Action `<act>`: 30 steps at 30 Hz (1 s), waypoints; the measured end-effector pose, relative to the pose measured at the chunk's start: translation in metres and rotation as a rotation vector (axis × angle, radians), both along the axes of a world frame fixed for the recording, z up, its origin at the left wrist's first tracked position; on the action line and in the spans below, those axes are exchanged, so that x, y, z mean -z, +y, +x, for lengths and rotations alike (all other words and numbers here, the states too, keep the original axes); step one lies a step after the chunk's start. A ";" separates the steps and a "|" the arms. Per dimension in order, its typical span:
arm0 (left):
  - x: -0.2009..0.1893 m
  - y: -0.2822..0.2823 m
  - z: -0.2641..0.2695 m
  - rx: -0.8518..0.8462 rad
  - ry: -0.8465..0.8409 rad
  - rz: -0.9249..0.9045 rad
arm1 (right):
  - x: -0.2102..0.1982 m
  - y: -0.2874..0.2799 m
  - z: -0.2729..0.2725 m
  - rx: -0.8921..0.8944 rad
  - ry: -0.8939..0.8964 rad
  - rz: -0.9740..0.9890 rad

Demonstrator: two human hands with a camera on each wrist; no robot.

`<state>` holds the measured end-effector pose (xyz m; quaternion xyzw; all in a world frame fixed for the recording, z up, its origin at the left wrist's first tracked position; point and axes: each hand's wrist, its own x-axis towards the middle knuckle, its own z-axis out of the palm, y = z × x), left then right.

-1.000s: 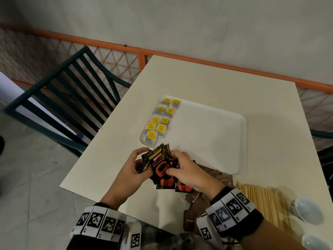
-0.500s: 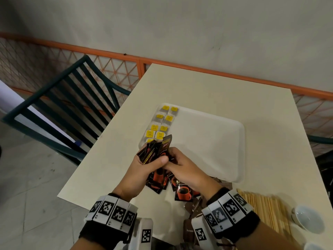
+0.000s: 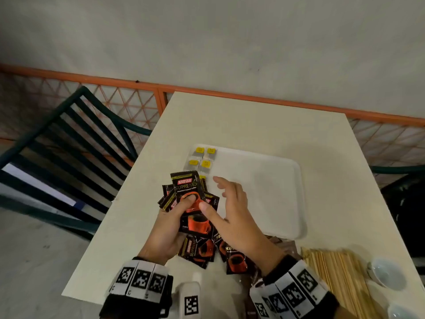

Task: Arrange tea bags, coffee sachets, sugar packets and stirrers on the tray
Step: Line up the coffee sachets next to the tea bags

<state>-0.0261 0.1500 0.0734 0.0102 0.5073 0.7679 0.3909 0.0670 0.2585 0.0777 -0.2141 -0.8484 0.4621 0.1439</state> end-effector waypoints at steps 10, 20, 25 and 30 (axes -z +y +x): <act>0.002 0.012 -0.011 0.170 -0.228 0.195 | -0.003 0.004 -0.027 0.233 0.076 -0.313; 0.019 0.014 -0.022 0.166 -0.196 0.118 | 0.014 0.010 -0.039 0.314 0.070 -0.281; 0.025 0.014 -0.035 0.067 -0.174 0.073 | 0.011 0.027 -0.043 0.389 0.133 -0.512; 0.028 0.020 -0.051 -0.012 -0.146 0.060 | 0.007 0.039 -0.036 0.360 0.142 -0.794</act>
